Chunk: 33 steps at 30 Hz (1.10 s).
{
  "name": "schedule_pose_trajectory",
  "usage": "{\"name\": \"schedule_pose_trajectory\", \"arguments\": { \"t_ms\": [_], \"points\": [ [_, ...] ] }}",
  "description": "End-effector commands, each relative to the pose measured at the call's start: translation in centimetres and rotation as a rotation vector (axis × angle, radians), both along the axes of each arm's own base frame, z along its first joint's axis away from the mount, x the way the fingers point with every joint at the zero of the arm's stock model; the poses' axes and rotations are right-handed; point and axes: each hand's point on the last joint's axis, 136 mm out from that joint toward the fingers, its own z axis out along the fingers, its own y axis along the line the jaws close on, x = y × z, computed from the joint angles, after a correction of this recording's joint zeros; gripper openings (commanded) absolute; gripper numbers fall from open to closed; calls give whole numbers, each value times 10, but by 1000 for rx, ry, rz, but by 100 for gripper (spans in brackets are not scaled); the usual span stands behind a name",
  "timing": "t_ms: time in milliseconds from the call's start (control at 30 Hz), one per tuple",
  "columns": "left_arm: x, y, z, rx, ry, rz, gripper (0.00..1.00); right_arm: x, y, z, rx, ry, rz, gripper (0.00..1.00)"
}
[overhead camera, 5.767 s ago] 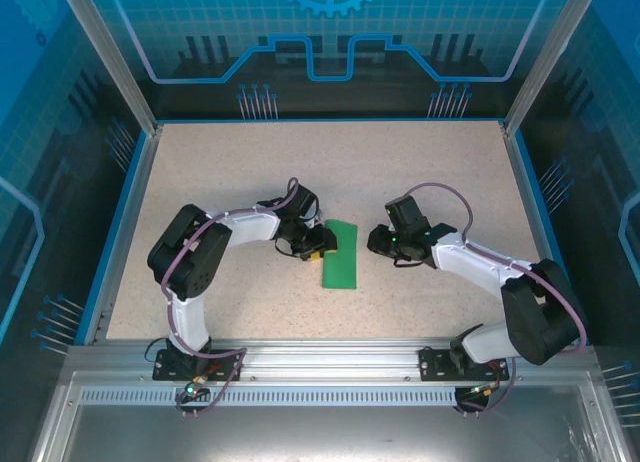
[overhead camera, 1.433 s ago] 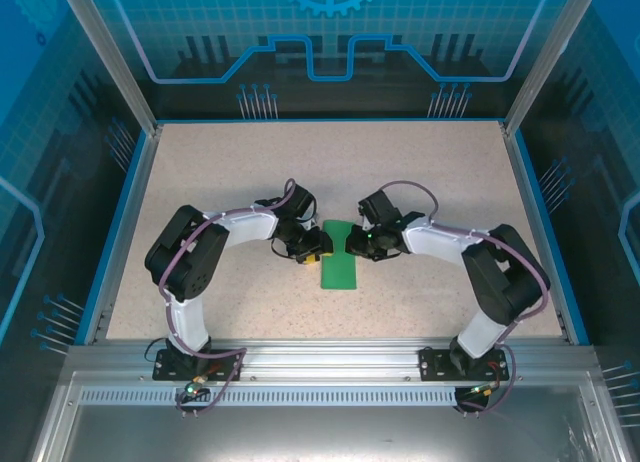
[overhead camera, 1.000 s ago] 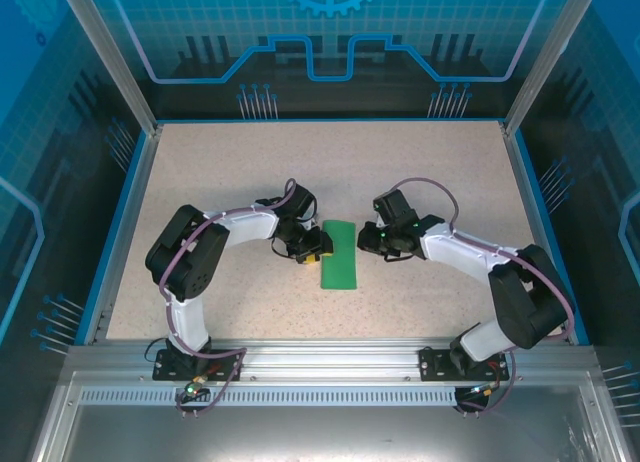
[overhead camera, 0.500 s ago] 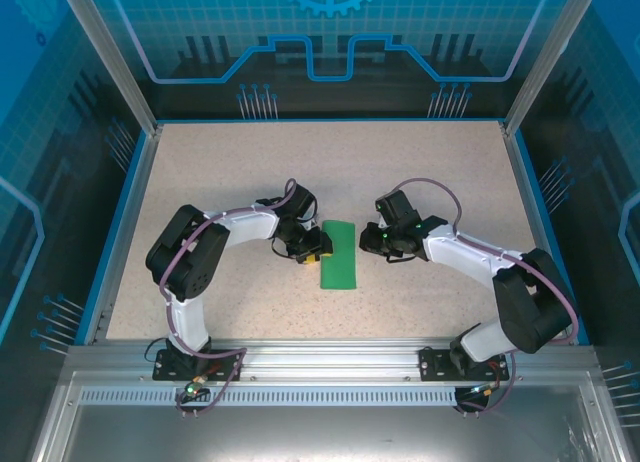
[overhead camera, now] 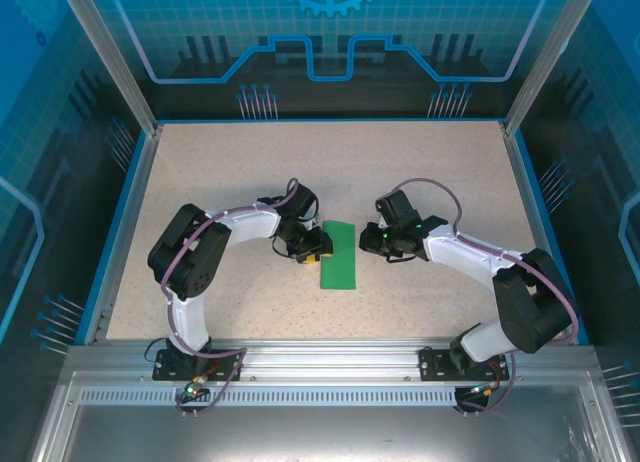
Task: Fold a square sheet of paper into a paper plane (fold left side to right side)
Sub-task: Hold the square sheet of paper at the center of the table, then first fold the square sheet of paper in half at the center of the table.
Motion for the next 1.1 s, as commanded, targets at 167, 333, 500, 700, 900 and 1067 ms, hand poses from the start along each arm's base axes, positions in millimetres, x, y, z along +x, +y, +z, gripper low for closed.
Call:
{"name": "schedule_pose_trajectory", "arguments": {
  "t_ms": [167, 333, 500, 700, 900, 1067],
  "points": [
    [-22, 11, -47, 130, 66, -36, 42, -7, 5, -9, 23, 50, 26, 16],
    [-22, 12, -48, 133, 68, -34, 42, -12, 17, -18, 39, 96, 51, 16],
    [-22, 12, -48, 134, 70, -33, 42, -14, 34, -29, 59, 136, 76, 14],
    [-24, 12, -49, 137, 73, -33, 42, -14, 46, -41, 44, 179, 101, 13],
    [-23, 12, -49, 137, 70, -35, 42, -20, 44, -55, -1, 239, 99, 13],
    [-22, 11, -47, 132, 64, -33, 42, -25, 39, -64, -33, 276, 93, 13]
  ]
}}
